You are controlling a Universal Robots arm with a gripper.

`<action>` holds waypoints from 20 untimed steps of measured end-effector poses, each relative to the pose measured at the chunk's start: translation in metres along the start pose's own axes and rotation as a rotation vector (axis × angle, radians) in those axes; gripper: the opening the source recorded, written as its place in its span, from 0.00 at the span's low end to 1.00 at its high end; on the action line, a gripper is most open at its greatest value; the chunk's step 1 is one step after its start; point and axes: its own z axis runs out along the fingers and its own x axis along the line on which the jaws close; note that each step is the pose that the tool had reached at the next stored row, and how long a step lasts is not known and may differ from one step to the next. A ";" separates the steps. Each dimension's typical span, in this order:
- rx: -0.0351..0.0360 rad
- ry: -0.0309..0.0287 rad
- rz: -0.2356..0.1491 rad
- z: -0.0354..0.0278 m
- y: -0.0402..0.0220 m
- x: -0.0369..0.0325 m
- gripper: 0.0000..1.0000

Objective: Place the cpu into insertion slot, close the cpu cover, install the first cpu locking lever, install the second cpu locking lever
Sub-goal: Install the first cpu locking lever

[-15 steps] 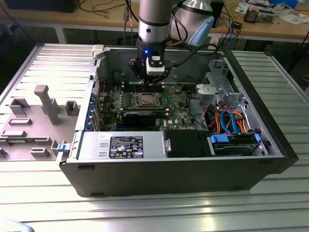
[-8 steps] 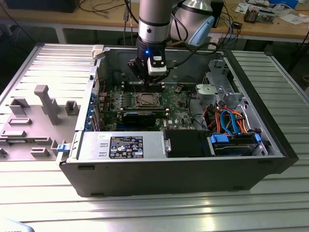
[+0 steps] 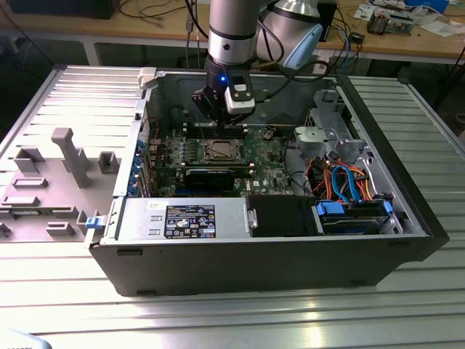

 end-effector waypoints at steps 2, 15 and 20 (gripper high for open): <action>0.0009 0.0000 -0.022 0.0000 0.0000 0.0000 0.11; 0.0061 -0.0001 -0.133 0.0000 0.0000 0.0000 0.11; 0.0075 -0.0001 -0.165 0.0000 0.0000 0.0000 0.11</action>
